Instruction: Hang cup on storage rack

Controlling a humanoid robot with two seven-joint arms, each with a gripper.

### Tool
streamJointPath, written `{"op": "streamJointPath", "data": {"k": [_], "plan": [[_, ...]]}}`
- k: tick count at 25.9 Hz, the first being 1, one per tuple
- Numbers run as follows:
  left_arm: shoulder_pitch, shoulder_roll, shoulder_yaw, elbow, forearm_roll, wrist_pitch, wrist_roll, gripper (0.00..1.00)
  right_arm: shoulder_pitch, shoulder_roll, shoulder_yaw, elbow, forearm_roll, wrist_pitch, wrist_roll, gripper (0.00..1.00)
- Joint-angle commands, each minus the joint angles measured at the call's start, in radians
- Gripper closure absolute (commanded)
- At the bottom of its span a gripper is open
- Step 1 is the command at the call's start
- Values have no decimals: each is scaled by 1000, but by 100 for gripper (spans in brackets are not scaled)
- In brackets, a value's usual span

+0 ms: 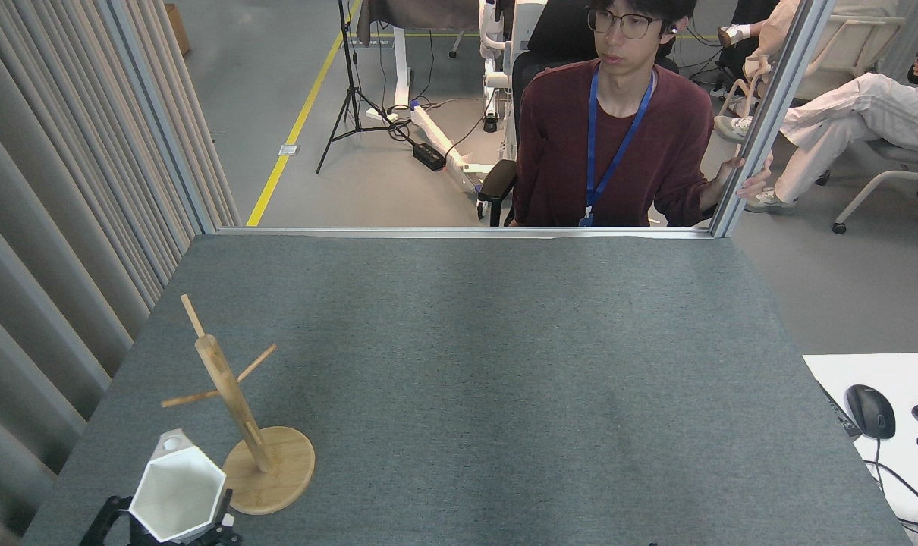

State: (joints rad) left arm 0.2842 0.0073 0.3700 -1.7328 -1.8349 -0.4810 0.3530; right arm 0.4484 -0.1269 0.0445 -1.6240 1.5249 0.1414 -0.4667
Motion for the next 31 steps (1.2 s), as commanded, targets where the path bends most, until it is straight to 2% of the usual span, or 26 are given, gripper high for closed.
{"op": "streamJointPath", "data": {"k": [1,5,8,10,23,26,27,28,29,31], "plan": [[12,10,83,1,16,-7,20,66,-5,1,-2,1,0,1,2,2],[-26,17,83,4,-6,65,18,67,-5,3,0,1,0,1,2,2],[-102,39,81,7,-169,113,14,67,-5,3,-2,1,0,3,2,2],[-142,23,81,10,-261,122,12,67,-5,3,-2,1,0,3,2,2],[-149,14,-5,32,-314,139,12,66,-5,3,-3,1,0,3,-1,2],[-158,17,-19,52,-322,147,14,63,-2,1,-6,1,0,1,-6,2],[-160,16,-23,55,-322,147,14,54,-2,0,-6,1,0,1,-10,2],[-162,16,-28,56,-320,148,20,32,-2,0,-8,1,0,1,-13,2],[-165,13,-29,56,-319,150,24,0,-2,0,-8,1,0,1,-15,2],[-165,14,-33,59,-319,145,24,0,-2,1,-8,1,0,1,-15,2]]}}
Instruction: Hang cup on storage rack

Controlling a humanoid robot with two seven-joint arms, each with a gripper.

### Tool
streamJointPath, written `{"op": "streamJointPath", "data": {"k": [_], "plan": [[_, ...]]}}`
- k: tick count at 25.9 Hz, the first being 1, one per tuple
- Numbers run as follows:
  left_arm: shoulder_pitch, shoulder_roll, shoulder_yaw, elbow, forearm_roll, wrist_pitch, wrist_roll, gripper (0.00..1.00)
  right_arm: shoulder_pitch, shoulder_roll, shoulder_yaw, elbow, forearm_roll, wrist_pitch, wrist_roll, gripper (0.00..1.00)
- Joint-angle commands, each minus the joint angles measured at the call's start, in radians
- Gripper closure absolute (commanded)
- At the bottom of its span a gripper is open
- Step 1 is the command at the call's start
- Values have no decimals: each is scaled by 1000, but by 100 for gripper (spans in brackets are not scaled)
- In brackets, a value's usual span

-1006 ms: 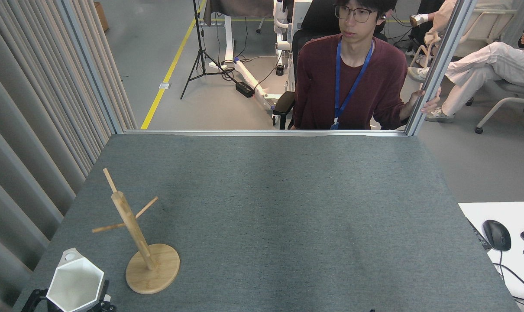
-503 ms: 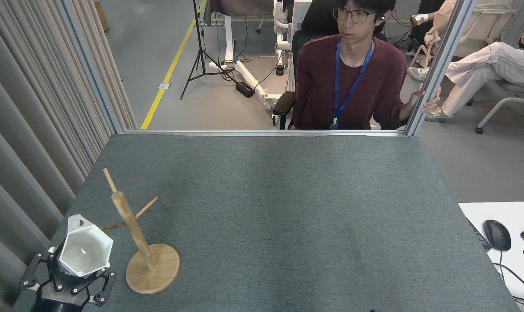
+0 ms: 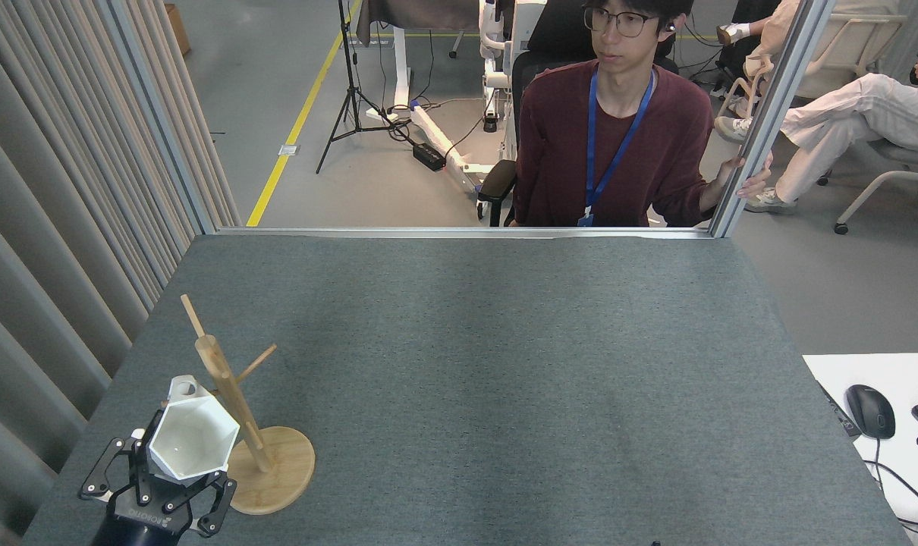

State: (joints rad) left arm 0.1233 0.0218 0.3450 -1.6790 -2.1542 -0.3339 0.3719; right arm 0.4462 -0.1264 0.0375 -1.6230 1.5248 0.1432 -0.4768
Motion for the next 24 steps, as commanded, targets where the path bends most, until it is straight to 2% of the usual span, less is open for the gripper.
{"op": "streamJointPath", "data": {"k": [1,4,9,12,15,17,20,22,24], "plan": [[-2,0,-11,7,0,-5,5,0,0,1,1,0,0,-1,-5,2],[12,1,-11,7,5,-5,7,0,0,1,1,0,0,-1,-5,2],[98,-14,-1,-8,14,1,9,0,-1,1,2,0,0,-1,-5,2],[156,-26,40,-25,74,1,18,0,-3,2,4,0,0,-2,-5,2],[168,-17,101,-30,252,-27,12,0,-1,-1,4,0,0,-2,-5,2],[185,-13,150,-31,431,-111,-16,0,6,-2,4,-5,0,-4,-5,2],[193,-6,207,-36,680,-270,-172,0,8,-7,2,-14,2,1,-3,2],[213,6,216,-31,790,-323,-223,0,8,-10,2,-14,2,-1,-2,2],[240,21,206,-13,849,-358,-226,0,8,-18,2,-17,2,-2,-3,1]]}}
